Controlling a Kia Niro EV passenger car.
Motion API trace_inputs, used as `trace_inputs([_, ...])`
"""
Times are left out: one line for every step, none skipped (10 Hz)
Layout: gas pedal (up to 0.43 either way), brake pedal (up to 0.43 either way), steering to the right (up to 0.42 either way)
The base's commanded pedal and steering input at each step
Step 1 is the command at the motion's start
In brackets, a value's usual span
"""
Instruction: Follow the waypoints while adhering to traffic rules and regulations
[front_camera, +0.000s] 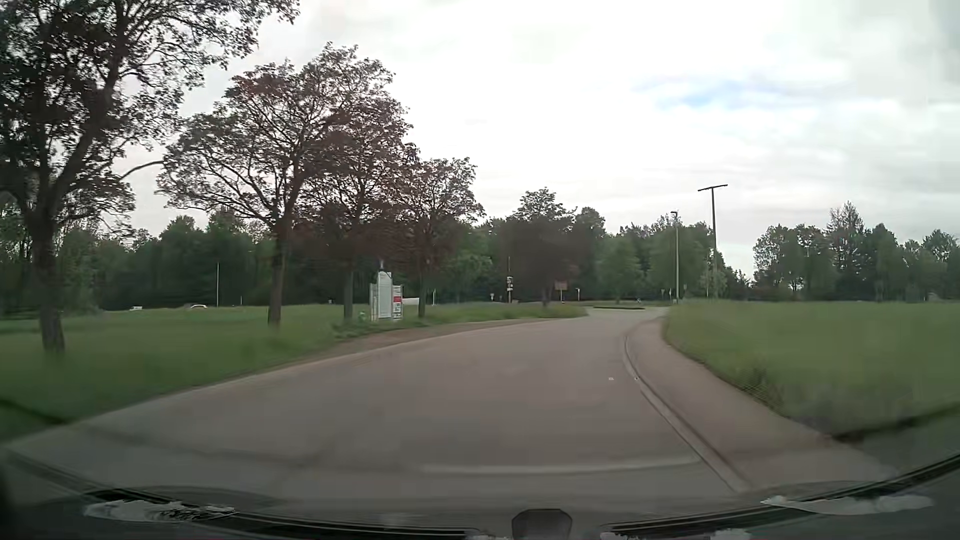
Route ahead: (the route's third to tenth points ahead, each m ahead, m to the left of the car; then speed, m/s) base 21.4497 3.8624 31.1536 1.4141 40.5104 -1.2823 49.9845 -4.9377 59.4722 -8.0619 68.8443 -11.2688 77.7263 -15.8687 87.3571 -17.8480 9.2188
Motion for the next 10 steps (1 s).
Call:
trace_inputs([0.059, 0.000, 0.057])
trace_inputs([0.059, 0.000, 0.058])
trace_inputs([0.059, 0.000, 0.057])
trace_inputs([0.059, 0.000, 0.057])
trace_inputs([0.059, 0.000, 0.056])
trace_inputs([0.059, 0.000, 0.055])
trace_inputs([0.059, 0.000, 0.054])
trace_inputs([0.059, 0.000, 0.052])
trace_inputs([0.059, 0.000, 0.049])
trace_inputs([0.059, 0.000, 0.048])
